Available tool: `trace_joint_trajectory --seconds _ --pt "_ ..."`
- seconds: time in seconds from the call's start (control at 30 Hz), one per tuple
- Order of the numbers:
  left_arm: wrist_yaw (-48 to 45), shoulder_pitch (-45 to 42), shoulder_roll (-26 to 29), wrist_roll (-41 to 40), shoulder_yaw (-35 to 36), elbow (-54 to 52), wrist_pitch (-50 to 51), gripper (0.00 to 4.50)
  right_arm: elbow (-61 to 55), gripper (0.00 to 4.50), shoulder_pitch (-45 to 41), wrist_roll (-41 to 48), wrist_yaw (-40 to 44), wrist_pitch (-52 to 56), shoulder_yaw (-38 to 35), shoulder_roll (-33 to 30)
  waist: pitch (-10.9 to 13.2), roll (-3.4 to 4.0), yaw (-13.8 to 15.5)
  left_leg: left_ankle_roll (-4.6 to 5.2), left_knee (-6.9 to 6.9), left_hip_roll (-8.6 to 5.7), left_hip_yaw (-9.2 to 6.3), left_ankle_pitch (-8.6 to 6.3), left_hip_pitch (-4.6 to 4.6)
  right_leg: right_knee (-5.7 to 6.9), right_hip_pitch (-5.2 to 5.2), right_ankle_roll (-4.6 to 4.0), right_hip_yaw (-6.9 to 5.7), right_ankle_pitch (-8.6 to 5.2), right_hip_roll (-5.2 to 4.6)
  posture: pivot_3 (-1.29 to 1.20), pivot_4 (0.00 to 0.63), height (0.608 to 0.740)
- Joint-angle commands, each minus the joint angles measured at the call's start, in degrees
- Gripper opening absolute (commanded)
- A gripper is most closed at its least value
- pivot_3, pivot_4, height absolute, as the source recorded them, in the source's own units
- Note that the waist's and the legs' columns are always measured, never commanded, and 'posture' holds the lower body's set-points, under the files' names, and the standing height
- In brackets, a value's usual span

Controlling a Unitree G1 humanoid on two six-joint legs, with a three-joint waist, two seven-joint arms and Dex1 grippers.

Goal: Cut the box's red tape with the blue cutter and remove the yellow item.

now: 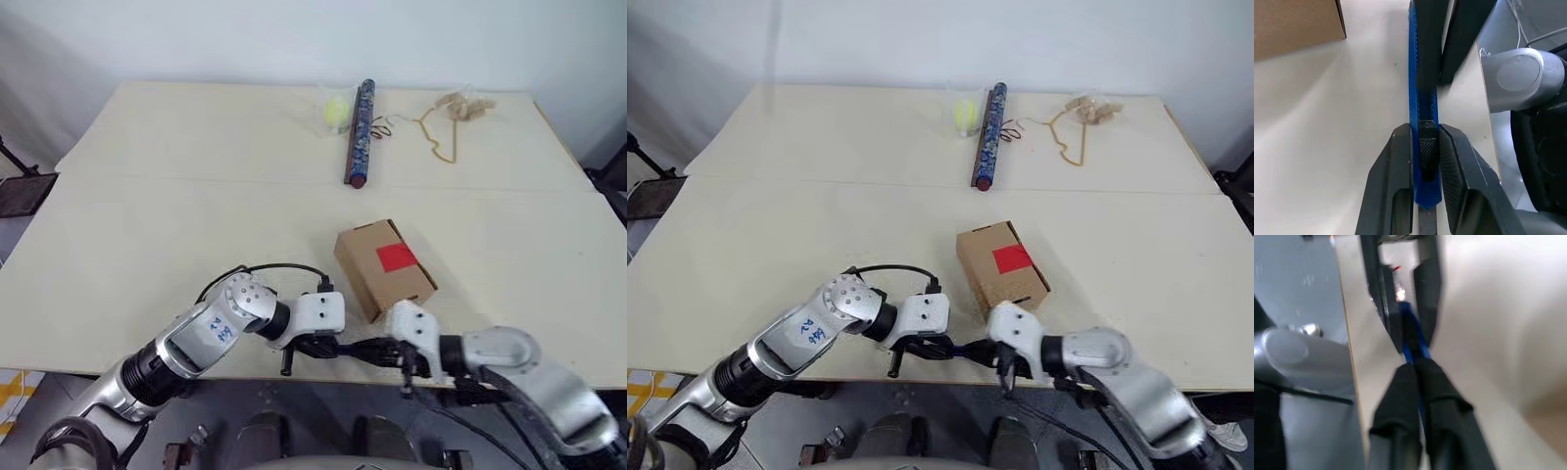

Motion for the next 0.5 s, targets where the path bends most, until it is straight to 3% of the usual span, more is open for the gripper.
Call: trace_joint_trajectory --seconds 0.03,0.17,0.3,0.4,0.5 --pt "-1.02 3.09 1.68 0.19 4.98 0.91 -17.64 0.43 -4.81 1.63 -1.56 19.85 -3.17 10.41 -15.04 -1.91 0.07 0.01 -0.15 0.00 0.00 0.05 0.02 -0.01 0.00 0.00 -0.02 -0.01 0.00 0.00 0.01 0.00 0.150 0.740" --pt "-0.01 4.85 0.98 -0.70 10.33 -0.48 -28.69 0.43 -1.16 2.94 -7.08 43.78 -15.12 21.89 -25.41 -11.84 0.26 0.27 -0.10 0.23 -0.02 0.24 0.04 -0.20 -0.02 -0.13 -0.03 -0.15 -0.11 0.09 0.02 0.00 0.150 0.740" --pt "1.03 2.69 -1.35 -0.04 10.87 -0.98 -27.91 0.43 5.11 4.35 -9.75 65.66 -28.26 24.64 -20.18 -26.15 0.29 0.23 0.08 0.25 -0.14 0.23 0.02 -0.24 -0.06 -0.35 -0.01 -0.16 -0.21 0.09 0.00 0.00 0.150 0.740" --pt "0.09 0.93 -2.12 0.52 9.68 -1.61 -26.72 0.43 9.14 4.44 -12.97 80.22 -37.44 19.22 -12.05 -32.61 0.30 0.21 -0.18 0.09 -0.13 0.23 0.20 -0.22 -0.10 -0.44 -0.04 -0.10 -0.25 0.12 0.02 0.00 0.150 0.740" --pt "0.45 -0.07 -3.73 0.05 9.07 -1.93 -25.90 0.43 11.12 4.44 -16.26 82.01 -40.00 17.03 -5.90 -32.31 0.33 0.15 -0.27 0.09 -0.12 0.25 0.37 -0.25 -0.10 -0.43 -0.05 0.02 -0.27 0.19 0.09 0.00 0.150 0.740"
